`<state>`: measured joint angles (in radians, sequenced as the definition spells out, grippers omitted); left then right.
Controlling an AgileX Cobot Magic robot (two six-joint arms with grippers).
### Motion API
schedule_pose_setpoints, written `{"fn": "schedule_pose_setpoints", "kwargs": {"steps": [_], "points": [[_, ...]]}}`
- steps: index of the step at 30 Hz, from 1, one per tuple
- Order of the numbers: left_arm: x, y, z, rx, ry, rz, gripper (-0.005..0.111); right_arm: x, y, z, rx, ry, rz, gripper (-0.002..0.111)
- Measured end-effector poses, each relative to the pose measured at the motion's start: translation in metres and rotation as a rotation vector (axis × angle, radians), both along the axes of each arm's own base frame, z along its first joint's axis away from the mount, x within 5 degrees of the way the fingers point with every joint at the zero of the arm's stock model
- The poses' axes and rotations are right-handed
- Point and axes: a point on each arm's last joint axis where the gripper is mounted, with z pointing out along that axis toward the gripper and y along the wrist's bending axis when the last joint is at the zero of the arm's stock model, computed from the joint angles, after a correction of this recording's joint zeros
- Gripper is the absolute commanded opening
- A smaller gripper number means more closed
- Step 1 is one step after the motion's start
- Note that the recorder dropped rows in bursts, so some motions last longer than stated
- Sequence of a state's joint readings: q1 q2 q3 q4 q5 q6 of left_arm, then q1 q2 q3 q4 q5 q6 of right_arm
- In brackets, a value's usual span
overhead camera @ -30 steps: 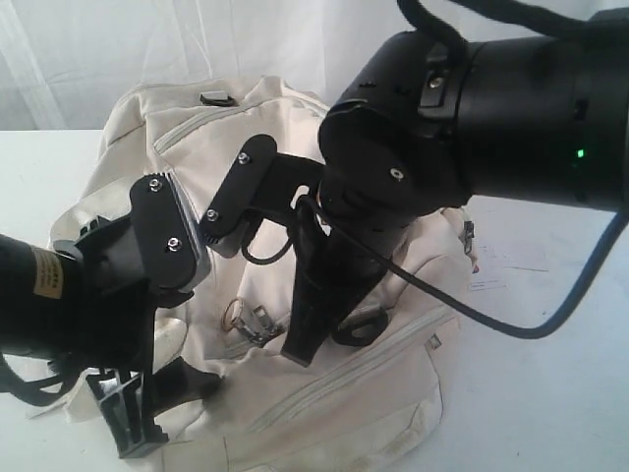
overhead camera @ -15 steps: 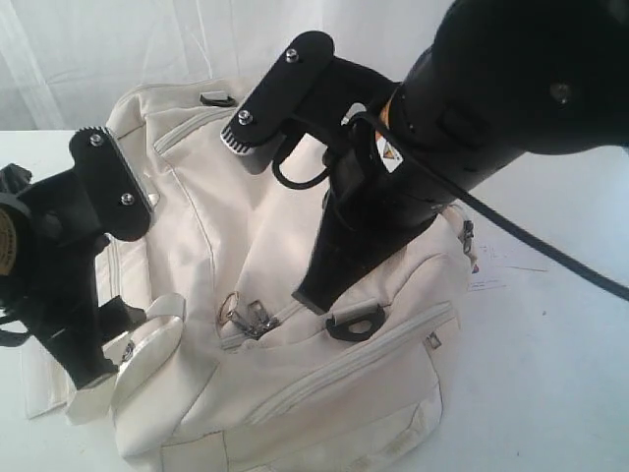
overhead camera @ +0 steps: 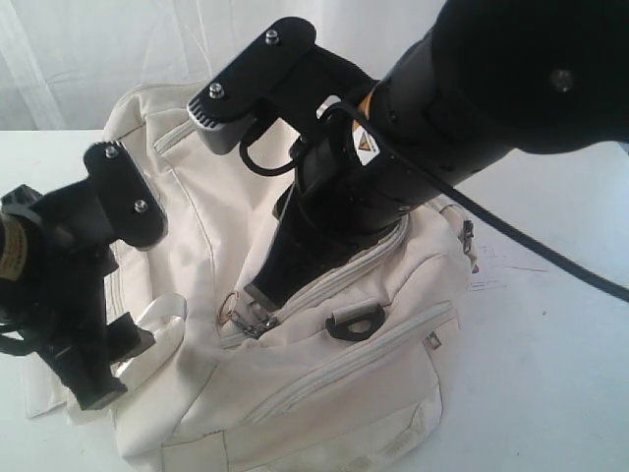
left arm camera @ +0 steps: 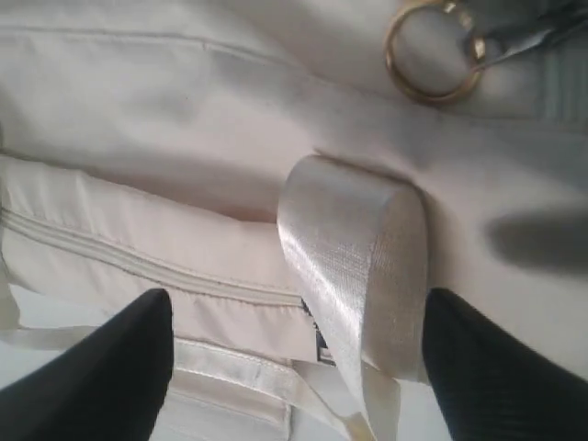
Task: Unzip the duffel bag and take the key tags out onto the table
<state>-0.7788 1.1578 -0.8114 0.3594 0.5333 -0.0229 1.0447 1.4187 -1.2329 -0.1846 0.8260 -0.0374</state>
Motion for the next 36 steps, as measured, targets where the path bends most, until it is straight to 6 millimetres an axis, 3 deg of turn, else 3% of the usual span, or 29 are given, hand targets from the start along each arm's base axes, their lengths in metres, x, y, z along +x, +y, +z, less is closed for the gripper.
{"fn": "schedule_pose_setpoints", "kwargs": {"steps": [5,12,16,25,28,32,33,36], "points": [[-0.014,0.006,0.016,-0.061,-0.043,-0.048,0.076,0.000,0.000,0.000,0.001,-0.003,0.001,0.028],[-0.012,-0.002,-0.023,-0.089,-0.050,-0.109,0.076,0.000,0.000,0.000,0.003,-0.006,0.001,0.028],[-0.007,-0.010,-0.032,-0.112,-0.093,-0.166,0.076,0.000,0.000,0.000,0.001,-0.005,0.001,0.028],[0.002,-0.022,-0.046,-0.062,-0.124,-0.268,0.064,0.000,-0.002,-0.001,-0.023,0.003,-0.003,0.028],[0.004,-0.024,-0.048,-0.066,-0.130,-0.276,0.047,0.000,-0.005,-0.002,-0.062,-0.001,-0.008,0.028],[0.005,-0.026,-0.049,-0.072,-0.136,-0.281,0.006,0.000,-0.007,-0.004,-0.092,0.008,-0.013,0.028],[0.005,-0.026,-0.049,-0.074,-0.138,-0.281,0.000,0.000,-0.007,-0.004,-0.093,0.006,-0.013,0.028],[0.005,-0.026,-0.048,-0.076,-0.141,-0.281,0.000,0.000,-0.007,-0.003,-0.086,0.002,-0.012,0.028]]}}
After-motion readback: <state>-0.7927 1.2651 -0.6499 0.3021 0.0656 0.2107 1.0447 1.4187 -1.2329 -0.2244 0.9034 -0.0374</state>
